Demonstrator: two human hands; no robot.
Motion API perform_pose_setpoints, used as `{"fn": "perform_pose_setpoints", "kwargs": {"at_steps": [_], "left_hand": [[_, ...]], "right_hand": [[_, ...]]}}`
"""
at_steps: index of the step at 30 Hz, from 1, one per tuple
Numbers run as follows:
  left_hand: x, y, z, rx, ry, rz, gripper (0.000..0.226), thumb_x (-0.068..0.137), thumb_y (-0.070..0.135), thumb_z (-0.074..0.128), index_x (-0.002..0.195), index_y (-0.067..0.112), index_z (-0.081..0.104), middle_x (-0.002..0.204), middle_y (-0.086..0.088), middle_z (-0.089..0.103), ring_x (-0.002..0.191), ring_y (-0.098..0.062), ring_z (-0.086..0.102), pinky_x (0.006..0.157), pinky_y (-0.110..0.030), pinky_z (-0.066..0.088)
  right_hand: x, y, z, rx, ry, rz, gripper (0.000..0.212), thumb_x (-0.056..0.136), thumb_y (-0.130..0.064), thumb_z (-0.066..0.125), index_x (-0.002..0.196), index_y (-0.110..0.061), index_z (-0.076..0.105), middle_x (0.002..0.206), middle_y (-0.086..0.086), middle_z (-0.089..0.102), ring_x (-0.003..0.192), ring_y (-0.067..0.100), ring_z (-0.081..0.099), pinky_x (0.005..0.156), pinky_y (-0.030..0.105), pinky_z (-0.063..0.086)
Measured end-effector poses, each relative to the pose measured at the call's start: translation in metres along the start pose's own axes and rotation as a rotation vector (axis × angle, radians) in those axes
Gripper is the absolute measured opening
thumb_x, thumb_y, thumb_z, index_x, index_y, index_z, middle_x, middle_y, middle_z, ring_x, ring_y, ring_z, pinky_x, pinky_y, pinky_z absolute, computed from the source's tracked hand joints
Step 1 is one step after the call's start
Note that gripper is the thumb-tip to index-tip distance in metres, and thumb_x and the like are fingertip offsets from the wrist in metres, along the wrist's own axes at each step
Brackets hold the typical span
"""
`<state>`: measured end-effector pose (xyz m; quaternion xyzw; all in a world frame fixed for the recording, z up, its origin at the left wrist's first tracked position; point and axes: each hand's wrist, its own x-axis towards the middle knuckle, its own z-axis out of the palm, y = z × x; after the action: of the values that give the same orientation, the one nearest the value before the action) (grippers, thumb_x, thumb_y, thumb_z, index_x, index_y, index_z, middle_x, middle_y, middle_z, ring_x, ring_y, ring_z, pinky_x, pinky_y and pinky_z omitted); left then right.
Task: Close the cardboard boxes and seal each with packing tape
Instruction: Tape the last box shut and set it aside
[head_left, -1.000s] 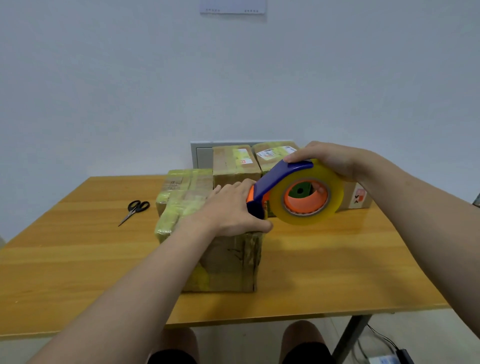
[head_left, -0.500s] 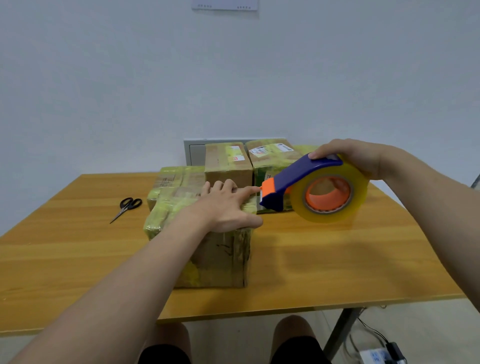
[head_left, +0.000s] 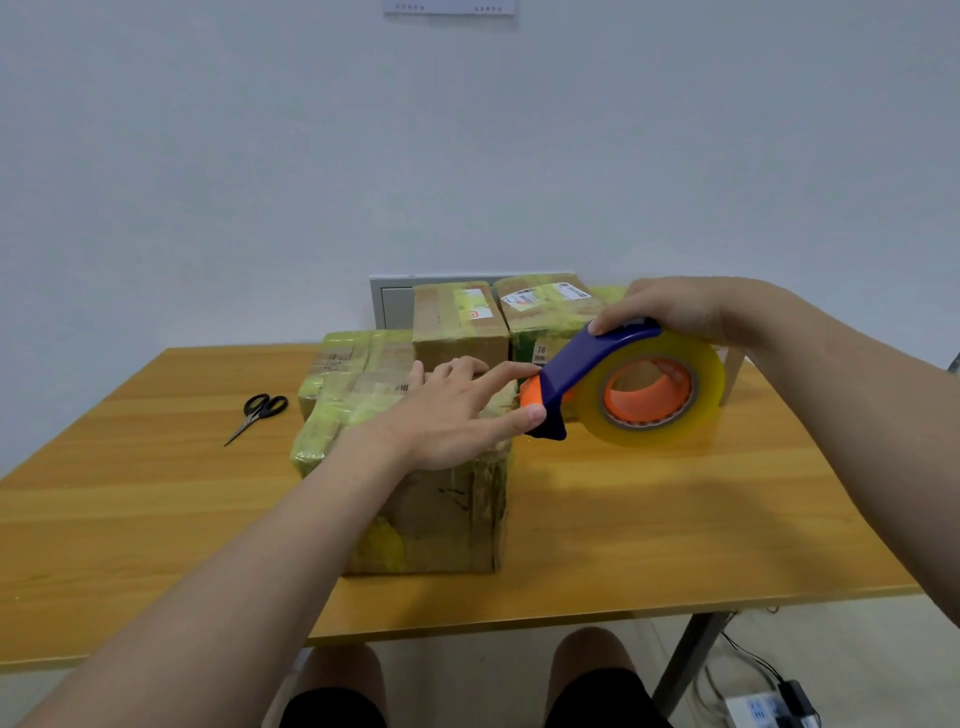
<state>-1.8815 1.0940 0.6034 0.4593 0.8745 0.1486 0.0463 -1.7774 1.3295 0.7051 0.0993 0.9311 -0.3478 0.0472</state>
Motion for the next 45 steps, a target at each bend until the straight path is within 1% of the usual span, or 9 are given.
{"fn": "perform_pose_setpoints", "kwargs": {"at_steps": [12,15,20,25,32,35,39,41,45], "left_hand": [[0.005,0.008,0.0,0.07,-0.03,-0.053,0.057,0.093,0.08,0.038,0.146,0.056,0.038,0.16,-0.003,0.034,0.152,-0.029,0.025,0.123,-0.067,-0.001],[0.007,0.009,0.001,0.15,-0.091,-0.049,0.066,0.094,0.078,0.031,0.155,0.053,0.03,0.164,-0.003,0.023,0.155,-0.032,0.015,0.123,-0.066,-0.006],[0.003,0.002,0.002,0.02,-0.048,-0.055,0.09,0.086,0.086,0.02,0.164,0.042,0.009,0.17,-0.001,0.019,0.158,-0.025,0.009,0.125,-0.062,-0.009],[0.026,0.004,0.005,0.034,0.003,-0.193,0.072,0.098,0.072,0.035,0.158,0.033,0.028,0.161,-0.004,0.035,0.15,-0.031,0.027,0.126,-0.058,0.009],[0.036,0.012,0.002,-0.049,0.018,-0.312,0.063,0.101,0.063,0.036,0.154,0.028,0.034,0.156,-0.012,0.041,0.146,-0.035,0.033,0.125,-0.056,0.017],[0.023,-0.001,-0.018,-0.186,0.137,-0.277,0.057,0.104,0.051,0.047,0.154,0.022,0.042,0.155,-0.009,0.044,0.141,-0.029,0.044,0.115,-0.045,0.039],[-0.016,-0.006,-0.028,0.062,0.371,-0.139,0.049,0.097,0.062,0.056,0.13,0.028,0.067,0.132,0.005,0.061,0.118,-0.019,0.059,0.099,-0.04,0.052],[-0.033,0.0,-0.019,0.132,0.229,-0.094,0.072,0.092,0.079,0.045,0.142,0.029,0.06,0.145,0.006,0.058,0.129,-0.017,0.055,0.106,-0.039,0.049],[-0.044,0.001,0.007,0.392,0.13,-0.039,0.093,0.096,0.081,0.026,0.167,0.023,0.012,0.173,0.002,0.017,0.159,-0.021,0.016,0.128,-0.04,0.016]], "right_hand": [[0.015,-0.043,0.005,-0.209,0.002,0.073,0.041,0.083,-0.058,0.072,0.066,-0.021,0.075,0.066,-0.004,0.072,0.068,0.019,0.065,0.071,0.035,0.052],[0.028,-0.046,0.035,-0.45,-0.098,0.08,0.047,0.076,-0.065,0.074,0.047,-0.029,0.07,0.046,-0.015,0.058,0.064,0.015,0.055,0.068,0.034,0.044],[0.031,-0.027,0.033,-0.355,-0.041,0.076,0.053,0.079,-0.065,0.072,0.051,-0.021,0.064,0.048,-0.01,0.052,0.06,0.017,0.048,0.07,0.038,0.042],[0.018,-0.025,0.023,-0.367,0.184,0.035,0.05,0.082,-0.06,0.072,0.063,-0.014,0.066,0.066,0.003,0.059,0.067,0.022,0.052,0.066,0.039,0.042],[0.006,-0.02,0.031,-0.116,0.553,0.062,0.055,0.083,-0.055,0.072,0.06,-0.013,0.046,0.059,0.005,0.043,0.059,0.024,0.04,0.06,0.04,0.032],[0.005,-0.021,0.042,-0.092,0.632,0.087,0.053,0.084,-0.055,0.07,0.062,-0.013,0.046,0.06,0.005,0.046,0.058,0.025,0.044,0.058,0.038,0.033],[0.009,-0.027,0.047,0.066,0.757,0.049,0.056,0.083,-0.061,0.065,0.072,-0.007,0.063,0.072,0.012,0.061,0.066,0.028,0.055,0.059,0.039,0.039],[0.012,-0.037,0.049,0.137,0.826,0.013,0.058,0.085,-0.062,0.064,0.077,-0.005,0.066,0.074,0.011,0.062,0.069,0.029,0.057,0.061,0.039,0.04],[0.02,-0.065,0.072,0.382,0.868,-0.088,0.052,0.093,-0.056,0.062,0.061,-0.016,0.053,0.062,0.002,0.051,0.06,0.022,0.048,0.061,0.036,0.036]]}}
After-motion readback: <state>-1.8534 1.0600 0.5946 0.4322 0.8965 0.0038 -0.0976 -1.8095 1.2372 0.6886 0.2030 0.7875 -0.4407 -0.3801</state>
